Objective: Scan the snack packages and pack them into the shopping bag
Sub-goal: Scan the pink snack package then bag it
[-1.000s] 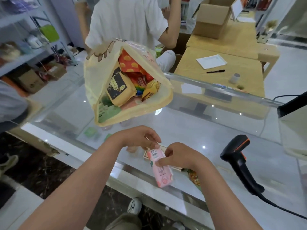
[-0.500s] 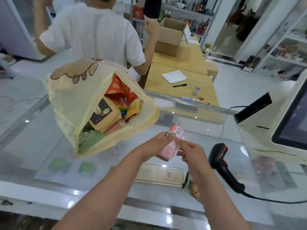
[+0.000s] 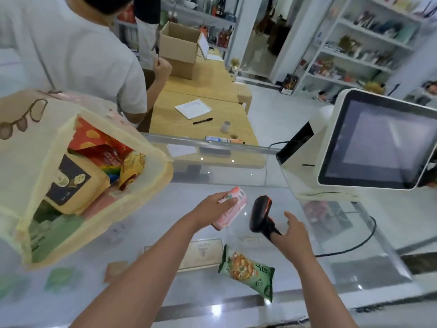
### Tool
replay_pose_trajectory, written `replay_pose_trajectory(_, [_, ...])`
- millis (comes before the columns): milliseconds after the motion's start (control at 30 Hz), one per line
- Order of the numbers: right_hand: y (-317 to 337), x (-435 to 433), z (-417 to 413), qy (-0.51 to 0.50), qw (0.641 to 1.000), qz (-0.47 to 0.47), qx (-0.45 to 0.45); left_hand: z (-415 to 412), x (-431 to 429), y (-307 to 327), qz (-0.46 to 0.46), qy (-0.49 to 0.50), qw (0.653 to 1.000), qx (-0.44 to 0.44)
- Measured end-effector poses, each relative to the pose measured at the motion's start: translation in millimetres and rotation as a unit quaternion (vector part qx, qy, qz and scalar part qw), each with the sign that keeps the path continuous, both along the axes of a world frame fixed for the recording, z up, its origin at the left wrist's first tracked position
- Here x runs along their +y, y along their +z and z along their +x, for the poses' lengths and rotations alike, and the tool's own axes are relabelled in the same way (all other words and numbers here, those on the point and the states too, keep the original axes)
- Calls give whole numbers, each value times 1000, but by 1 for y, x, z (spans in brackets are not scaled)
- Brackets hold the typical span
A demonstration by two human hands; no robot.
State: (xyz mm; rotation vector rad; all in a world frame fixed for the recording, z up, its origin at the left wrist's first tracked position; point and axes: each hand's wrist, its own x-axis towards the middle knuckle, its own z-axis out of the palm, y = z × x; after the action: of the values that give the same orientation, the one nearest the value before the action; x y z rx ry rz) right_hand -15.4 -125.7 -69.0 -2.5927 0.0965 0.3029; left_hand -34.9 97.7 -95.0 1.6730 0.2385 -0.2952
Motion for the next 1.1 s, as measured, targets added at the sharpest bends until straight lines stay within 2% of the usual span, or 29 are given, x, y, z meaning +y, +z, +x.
replay_pose_trajectory(67, [-16,-5,1,40,997,-53,38,10,-6,-2,47,-2,999,-16])
replay_pose_trajectory(167, [-35,-4,4,72,994,-86,-7,26,-11,-6,116,-11,993,-13])
replay_pose_trajectory(367, [-25,-5,5,66,994,24,-79,40,-23,-16,218,-26,975,-23])
replay_pose_trajectory(567, [13,-16,11,44,993,68,-83,46,-36,-27,293,-29,955,-42])
replay_pose_trajectory(733, [26,-14,10,39,991,107,-66,50,-35,-27,252,-17,967,-19])
replay_pose_trajectory(1100, [28,-17,10,40,991,116,-60,51,-33,-25,243,-35,969,-16])
